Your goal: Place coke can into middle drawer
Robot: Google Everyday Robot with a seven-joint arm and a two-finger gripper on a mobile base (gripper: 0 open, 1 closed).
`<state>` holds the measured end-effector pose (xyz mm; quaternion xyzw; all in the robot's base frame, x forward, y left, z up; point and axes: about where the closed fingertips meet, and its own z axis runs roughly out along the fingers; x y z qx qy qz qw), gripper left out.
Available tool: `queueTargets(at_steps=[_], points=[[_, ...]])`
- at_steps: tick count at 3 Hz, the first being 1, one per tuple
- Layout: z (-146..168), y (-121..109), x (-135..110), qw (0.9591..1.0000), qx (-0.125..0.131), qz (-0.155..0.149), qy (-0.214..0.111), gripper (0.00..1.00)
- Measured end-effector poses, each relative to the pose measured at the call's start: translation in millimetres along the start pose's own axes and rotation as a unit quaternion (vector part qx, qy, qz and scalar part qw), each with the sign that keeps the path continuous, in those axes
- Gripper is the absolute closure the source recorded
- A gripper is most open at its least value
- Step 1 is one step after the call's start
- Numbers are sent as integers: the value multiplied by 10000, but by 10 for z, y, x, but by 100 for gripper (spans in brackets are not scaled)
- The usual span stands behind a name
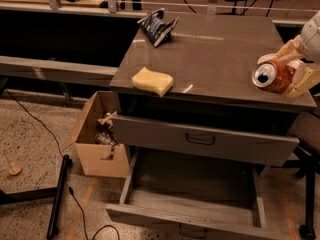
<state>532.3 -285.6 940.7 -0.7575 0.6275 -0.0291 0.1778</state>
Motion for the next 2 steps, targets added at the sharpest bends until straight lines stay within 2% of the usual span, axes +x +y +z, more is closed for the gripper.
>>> queueTargets(at_steps=[1,2], points=[[330,800,-466,9985,-145,415,-332,100],[650,865,-454,9983,-132,469,-330,100]])
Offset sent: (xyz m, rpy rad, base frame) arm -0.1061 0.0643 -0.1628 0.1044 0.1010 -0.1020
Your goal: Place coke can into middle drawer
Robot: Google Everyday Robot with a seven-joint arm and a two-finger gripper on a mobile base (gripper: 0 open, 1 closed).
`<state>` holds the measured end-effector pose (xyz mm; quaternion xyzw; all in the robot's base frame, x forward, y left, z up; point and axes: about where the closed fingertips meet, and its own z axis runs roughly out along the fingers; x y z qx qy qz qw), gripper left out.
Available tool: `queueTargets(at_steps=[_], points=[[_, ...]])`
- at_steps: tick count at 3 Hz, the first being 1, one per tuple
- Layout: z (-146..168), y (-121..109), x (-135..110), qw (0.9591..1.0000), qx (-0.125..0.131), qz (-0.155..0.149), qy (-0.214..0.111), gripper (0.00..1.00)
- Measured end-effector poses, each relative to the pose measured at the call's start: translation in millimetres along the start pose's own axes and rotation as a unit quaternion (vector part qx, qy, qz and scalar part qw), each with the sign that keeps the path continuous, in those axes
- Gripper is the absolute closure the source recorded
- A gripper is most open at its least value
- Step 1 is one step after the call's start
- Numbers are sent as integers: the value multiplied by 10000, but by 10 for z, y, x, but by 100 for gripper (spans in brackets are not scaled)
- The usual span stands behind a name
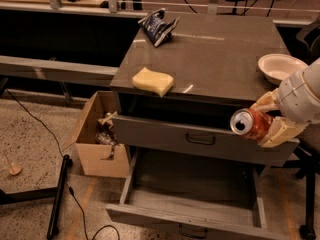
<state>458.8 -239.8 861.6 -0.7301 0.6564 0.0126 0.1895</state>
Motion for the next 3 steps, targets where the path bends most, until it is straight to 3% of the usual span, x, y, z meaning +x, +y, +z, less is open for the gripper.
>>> queueTargets(at_steps=[1,2,3], points=[[234,231,20,9986,-117,402,-313,100],[904,829,138,9903,-458,913,-947,100],[1463,1203,234,9860,-604,941,-1235,100]])
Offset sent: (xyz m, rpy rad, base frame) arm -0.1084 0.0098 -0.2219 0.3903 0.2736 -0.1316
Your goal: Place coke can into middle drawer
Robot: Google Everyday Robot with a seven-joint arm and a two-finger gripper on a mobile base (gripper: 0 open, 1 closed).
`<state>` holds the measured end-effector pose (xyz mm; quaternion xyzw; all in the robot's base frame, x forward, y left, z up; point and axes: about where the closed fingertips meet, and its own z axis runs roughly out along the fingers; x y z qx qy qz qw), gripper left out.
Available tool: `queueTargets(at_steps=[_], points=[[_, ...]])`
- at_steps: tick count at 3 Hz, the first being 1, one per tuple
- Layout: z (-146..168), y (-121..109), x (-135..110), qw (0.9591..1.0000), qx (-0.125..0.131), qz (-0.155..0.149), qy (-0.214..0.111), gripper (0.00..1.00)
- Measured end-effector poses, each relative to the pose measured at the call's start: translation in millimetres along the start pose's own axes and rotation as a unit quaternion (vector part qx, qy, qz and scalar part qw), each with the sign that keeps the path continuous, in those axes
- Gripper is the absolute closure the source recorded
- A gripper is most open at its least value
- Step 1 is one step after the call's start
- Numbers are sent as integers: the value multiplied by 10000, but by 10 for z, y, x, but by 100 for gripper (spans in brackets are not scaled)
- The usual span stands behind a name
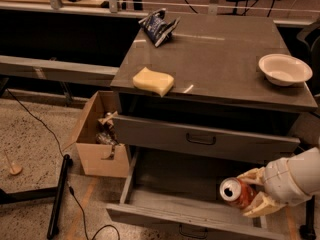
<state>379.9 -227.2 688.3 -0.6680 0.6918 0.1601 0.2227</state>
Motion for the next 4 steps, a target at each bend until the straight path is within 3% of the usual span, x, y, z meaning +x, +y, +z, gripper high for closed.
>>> queueTargets(at_steps=[1,2,3,4], points=[[585,35,244,9999,13,-121,-82,100],[1099,-75,443,9997,211,-104,15,100],[1146,-241,495,9985,542,-80,78,100],[1180,-268,474,9979,652,13,41,100]])
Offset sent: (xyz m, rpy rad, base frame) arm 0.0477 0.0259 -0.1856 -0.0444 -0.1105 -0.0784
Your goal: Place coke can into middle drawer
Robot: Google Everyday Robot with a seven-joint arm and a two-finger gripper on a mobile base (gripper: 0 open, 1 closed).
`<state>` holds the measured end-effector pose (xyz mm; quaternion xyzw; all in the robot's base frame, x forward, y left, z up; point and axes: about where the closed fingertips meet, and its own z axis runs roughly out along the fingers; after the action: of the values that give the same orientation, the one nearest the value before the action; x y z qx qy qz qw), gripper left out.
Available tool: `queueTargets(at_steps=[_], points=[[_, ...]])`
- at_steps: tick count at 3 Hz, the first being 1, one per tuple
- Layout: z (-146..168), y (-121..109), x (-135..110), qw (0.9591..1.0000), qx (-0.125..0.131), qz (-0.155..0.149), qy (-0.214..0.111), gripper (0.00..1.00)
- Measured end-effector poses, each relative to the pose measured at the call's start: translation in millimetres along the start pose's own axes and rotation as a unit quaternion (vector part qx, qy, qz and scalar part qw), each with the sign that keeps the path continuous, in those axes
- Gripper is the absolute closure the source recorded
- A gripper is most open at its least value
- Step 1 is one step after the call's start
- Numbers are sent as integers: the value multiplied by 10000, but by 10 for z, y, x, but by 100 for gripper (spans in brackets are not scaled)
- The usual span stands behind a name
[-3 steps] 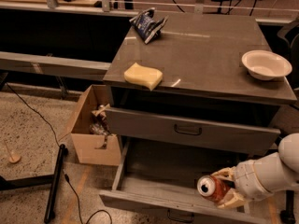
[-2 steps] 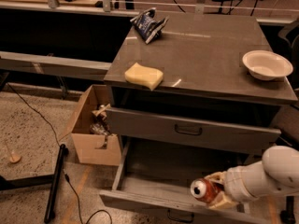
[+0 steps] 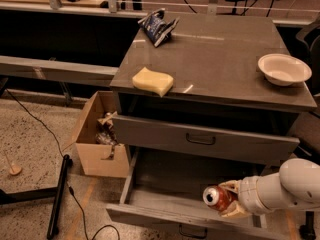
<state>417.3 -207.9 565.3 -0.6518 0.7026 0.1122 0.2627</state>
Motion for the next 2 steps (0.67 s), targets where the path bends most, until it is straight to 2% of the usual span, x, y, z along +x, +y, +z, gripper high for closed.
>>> queueTargets(at_steps=[2], points=[[451,-322,-26,9991,-110,-323,-233,100]])
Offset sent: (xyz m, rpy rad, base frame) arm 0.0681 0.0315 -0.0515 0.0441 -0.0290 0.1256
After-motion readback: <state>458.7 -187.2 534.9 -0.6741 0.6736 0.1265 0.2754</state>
